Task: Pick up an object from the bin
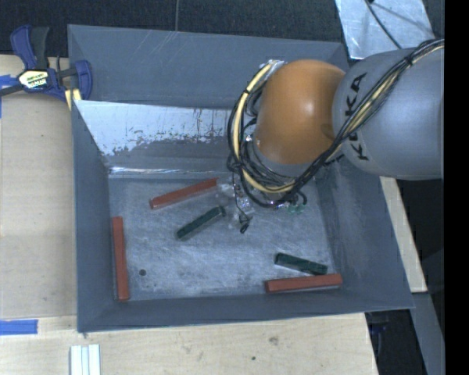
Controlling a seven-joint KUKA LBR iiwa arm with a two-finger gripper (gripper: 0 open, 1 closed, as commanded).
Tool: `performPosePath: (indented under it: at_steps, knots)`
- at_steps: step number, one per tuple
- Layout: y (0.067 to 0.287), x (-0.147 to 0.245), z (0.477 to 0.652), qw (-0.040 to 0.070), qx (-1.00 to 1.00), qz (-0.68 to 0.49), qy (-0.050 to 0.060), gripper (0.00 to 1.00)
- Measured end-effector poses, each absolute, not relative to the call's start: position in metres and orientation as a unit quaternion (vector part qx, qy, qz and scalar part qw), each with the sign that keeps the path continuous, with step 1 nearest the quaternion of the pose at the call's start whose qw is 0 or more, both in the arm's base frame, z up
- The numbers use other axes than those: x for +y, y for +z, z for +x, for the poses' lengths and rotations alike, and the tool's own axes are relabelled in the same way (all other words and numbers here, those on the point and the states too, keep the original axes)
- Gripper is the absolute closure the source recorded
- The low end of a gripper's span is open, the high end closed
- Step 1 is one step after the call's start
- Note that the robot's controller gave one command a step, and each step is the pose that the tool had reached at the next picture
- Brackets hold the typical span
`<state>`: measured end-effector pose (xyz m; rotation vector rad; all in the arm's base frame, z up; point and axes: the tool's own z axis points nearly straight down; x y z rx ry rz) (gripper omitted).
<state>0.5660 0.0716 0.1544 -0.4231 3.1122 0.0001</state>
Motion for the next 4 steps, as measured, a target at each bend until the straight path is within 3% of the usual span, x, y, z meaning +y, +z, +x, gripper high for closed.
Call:
performPosePath:
  at_steps: [1,2,3,4]
  knots:
    - [0.15,0.127,0.489,-0.001,0.978,-0.211,0.001,1.0]
    - [0.151,0.124,0.491,0.001,0.978,-0.208,0.0,0.0]
    - [0.069,0.082,0.503,-0.001,0.948,-0.317,0.0,0.0]
    - [0.071,0.083,0.505,0.003,0.948,-0.317,0.0,1.0]
